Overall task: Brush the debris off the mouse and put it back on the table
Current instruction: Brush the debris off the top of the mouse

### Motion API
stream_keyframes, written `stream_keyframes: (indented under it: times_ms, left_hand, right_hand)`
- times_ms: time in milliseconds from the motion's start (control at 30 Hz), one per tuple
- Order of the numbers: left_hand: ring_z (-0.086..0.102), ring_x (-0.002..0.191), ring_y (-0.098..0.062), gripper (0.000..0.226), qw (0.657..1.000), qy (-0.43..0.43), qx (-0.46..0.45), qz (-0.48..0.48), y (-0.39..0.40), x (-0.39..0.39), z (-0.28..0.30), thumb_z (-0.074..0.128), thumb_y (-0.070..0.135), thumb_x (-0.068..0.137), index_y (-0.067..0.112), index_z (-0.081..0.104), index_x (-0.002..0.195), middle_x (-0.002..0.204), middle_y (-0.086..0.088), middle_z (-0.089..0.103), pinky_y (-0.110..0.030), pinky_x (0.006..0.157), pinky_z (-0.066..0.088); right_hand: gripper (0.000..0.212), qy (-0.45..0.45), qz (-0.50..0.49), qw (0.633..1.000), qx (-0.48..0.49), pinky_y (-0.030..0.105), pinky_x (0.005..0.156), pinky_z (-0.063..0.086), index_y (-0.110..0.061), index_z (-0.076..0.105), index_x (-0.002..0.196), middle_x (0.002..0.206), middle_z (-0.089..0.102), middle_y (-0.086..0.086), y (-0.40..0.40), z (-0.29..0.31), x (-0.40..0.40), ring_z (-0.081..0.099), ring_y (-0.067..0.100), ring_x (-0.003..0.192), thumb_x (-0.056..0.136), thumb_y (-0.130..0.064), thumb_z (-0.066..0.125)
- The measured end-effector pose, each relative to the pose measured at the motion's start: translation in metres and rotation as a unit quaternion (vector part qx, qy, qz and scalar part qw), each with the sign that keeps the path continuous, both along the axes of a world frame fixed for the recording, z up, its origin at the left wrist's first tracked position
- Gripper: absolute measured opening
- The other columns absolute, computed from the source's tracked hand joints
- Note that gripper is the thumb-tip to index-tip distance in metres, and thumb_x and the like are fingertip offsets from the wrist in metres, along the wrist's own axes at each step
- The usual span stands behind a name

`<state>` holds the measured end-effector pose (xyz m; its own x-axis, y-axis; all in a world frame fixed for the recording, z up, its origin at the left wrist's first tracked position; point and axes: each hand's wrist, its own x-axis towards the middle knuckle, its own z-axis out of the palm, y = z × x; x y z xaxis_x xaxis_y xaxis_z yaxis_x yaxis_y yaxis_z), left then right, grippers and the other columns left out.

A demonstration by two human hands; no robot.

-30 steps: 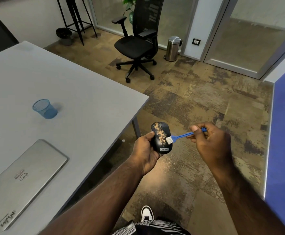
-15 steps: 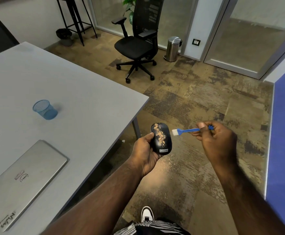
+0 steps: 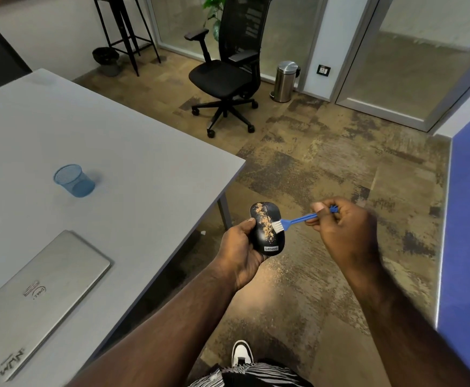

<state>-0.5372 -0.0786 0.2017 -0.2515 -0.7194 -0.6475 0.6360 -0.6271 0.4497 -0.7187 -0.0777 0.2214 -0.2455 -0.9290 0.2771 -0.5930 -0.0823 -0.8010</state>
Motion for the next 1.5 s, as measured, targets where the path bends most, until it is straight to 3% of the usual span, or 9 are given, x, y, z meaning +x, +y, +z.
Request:
stream_keyframes:
  times_ms: [133,233,300,433,600,733,900,1100,1500]
  left_hand:
    - [0.054,0.125,-0.040,0.035,1.000,0.002,0.004,0.001,0.003,0.000,-0.001,0.033,0.020,0.102,0.001,0.058,0.117,0.130,-0.024,0.060,-0.048,0.091,0.051]
    - [0.052,0.126,-0.040,0.038,1.000,0.001,0.003,-0.001,0.003,0.000,0.000,0.032,0.021,0.102,0.001,0.057,0.123,0.131,-0.025,0.059,-0.047,0.091,0.050]
    - [0.052,0.126,-0.040,0.039,1.000,0.003,0.004,-0.001,0.003,0.000,0.001,0.031,0.021,0.102,0.001,0.056,0.125,0.131,-0.025,0.059,-0.047,0.093,0.049]
    - [0.053,0.126,-0.040,0.036,1.000,0.002,0.004,-0.001,0.004,0.000,0.003,0.032,0.020,0.102,0.001,0.056,0.121,0.131,-0.025,0.059,-0.048,0.091,0.050]
    - [0.052,0.127,-0.040,0.038,1.000,0.001,0.001,-0.003,0.003,-0.001,0.005,0.031,0.020,0.103,0.001,0.057,0.122,0.131,-0.024,0.059,-0.048,0.096,0.048]
    - [0.053,0.126,-0.039,0.036,1.000,-0.004,0.004,-0.003,0.004,-0.002,0.005,0.032,0.019,0.102,0.002,0.057,0.122,0.130,-0.024,0.059,-0.050,0.098,0.047]
    - [0.051,0.128,-0.042,0.036,1.000,-0.008,-0.001,-0.011,0.004,-0.004,0.006,0.032,0.019,0.102,0.000,0.057,0.120,0.133,-0.026,0.057,-0.052,0.101,0.045]
    - [0.050,0.129,-0.042,0.038,1.000,-0.013,0.002,-0.016,0.006,-0.005,0.009,0.033,0.018,0.102,-0.003,0.052,0.128,0.135,-0.027,0.055,-0.051,0.102,0.044]
    - [0.050,0.129,-0.041,0.038,0.999,-0.031,-0.001,-0.012,0.006,-0.004,0.010,0.033,0.017,0.102,-0.001,0.052,0.130,0.135,-0.027,0.055,-0.053,0.105,0.042]
  right_hand:
    - [0.013,0.004,-0.055,0.998,-0.003,0.041,0.061,0.062,-0.018,0.073,0.096,0.067,0.068,-0.017,-0.006,0.003,-0.005,0.073,0.011,0.064,0.094,-0.027,0.064]
    - [0.016,-0.026,-0.021,0.999,-0.007,0.046,0.056,0.061,-0.025,0.072,0.088,0.066,0.071,-0.012,-0.002,0.006,-0.004,0.073,0.013,0.061,0.090,-0.037,0.062]
    - [0.010,-0.019,0.010,1.000,-0.003,0.045,0.056,0.061,-0.023,0.072,0.089,0.066,0.070,-0.012,0.001,0.006,0.000,0.073,0.016,0.062,0.092,-0.030,0.065]
    - [0.010,0.037,-0.035,0.999,-0.001,0.028,0.057,0.058,-0.016,0.073,0.095,0.064,0.063,-0.022,-0.005,0.005,0.000,0.073,0.012,0.065,0.094,-0.022,0.065]
    - [0.010,-0.010,-0.007,1.000,0.003,0.048,0.059,0.061,-0.021,0.072,0.089,0.068,0.071,-0.011,-0.004,0.005,-0.003,0.073,0.018,0.063,0.093,-0.026,0.065]
    - [0.012,0.037,-0.031,0.999,-0.001,0.021,0.060,0.058,-0.015,0.073,0.096,0.065,0.062,-0.024,-0.007,0.005,-0.003,0.070,0.000,0.064,0.095,-0.022,0.064]
    - [0.008,-0.032,-0.009,0.999,0.018,0.047,0.062,0.063,-0.027,0.071,0.088,0.069,0.072,-0.009,-0.007,0.009,-0.005,0.074,0.016,0.066,0.094,-0.024,0.065]
    - [0.013,-0.004,-0.030,0.999,0.031,0.043,0.069,0.063,-0.014,0.072,0.100,0.070,0.069,-0.014,-0.012,0.010,-0.003,0.074,0.009,0.070,0.096,-0.022,0.063]
    - [0.010,0.013,0.057,0.998,0.014,0.048,0.066,0.062,-0.019,0.072,0.093,0.074,0.071,-0.015,-0.008,0.015,-0.006,0.075,0.014,0.070,0.095,-0.022,0.062]
